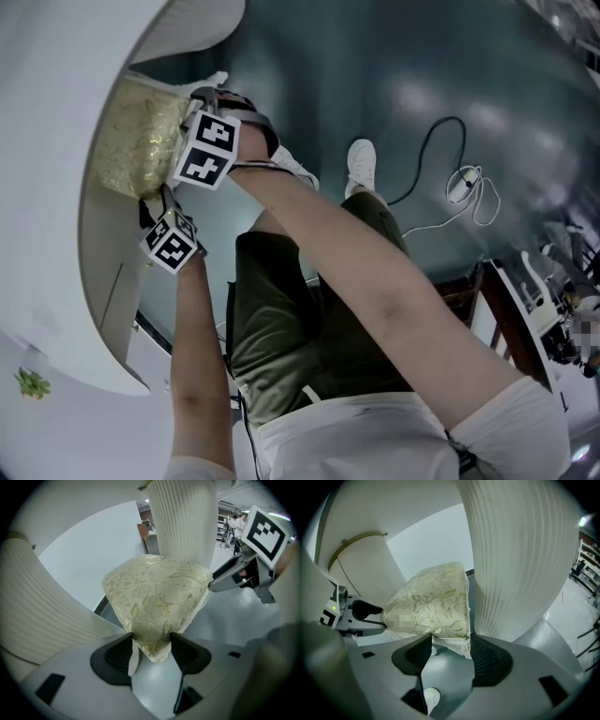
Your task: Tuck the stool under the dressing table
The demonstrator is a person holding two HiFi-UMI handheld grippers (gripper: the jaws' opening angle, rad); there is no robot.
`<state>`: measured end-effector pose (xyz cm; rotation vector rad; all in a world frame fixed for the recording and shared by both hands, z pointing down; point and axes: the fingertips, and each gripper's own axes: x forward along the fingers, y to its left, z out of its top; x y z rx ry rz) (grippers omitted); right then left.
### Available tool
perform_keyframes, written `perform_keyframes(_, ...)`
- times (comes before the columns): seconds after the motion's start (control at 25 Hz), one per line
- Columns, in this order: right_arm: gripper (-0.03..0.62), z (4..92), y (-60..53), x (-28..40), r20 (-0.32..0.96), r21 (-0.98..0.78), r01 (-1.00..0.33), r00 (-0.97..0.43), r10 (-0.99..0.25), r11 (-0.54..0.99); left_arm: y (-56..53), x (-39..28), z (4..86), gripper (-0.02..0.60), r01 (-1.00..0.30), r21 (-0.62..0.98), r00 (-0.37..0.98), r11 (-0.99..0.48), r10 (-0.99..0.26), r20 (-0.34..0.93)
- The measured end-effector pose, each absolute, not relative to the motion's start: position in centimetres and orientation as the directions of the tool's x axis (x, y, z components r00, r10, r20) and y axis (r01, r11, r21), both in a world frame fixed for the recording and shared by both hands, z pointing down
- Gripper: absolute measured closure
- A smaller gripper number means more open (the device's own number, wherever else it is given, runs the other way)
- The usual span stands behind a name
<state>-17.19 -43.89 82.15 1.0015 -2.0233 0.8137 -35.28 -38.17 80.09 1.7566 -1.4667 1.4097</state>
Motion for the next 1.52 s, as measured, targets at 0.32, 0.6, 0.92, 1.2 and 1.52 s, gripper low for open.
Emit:
perform_keyframes(0.32,0.367,80.5,-42.0,-15.8,0.811,-0.235,-0.843,-0.444,-0.38,0.485,-37.3,-35.0,78.8,0.362,-0.904,-0.286,-0.126,-0.318,-0.44,0.889)
perform_keyframes(0.6,0.499,77.6,-38.7,-13.8,0.799,-0.263,-0.835,-0.469,-0.377,0.483,-35.8,-33.6,76.0,0.485,-0.915,-0.262,-0.105,-0.306,-0.446,0.889)
perform_keyframes(0.92,0.583,72.0,-35.7,-9.5,0.771,-0.294,-0.848,-0.483,-0.415,0.441,-34.5,-28.0,71.3,0.578,-0.934,-0.13,0.041,-0.333,-0.461,0.886)
perform_keyframes(1.2,0.585,64.9,-33.2,-5.6,0.73,-0.307,-0.846,-0.503,-0.462,0.435,-33.8,-21.0,65.5,0.58,-0.909,-0.004,0.208,-0.417,-0.463,0.862)
perform_keyframes(1.52,0.585,55.8,-30.8,-0.2,0.678,-0.31,-0.857,-0.503,-0.536,0.411,-32.6,-14.9,57.2,0.58,-0.887,0.05,0.307,-0.458,-0.505,0.807)
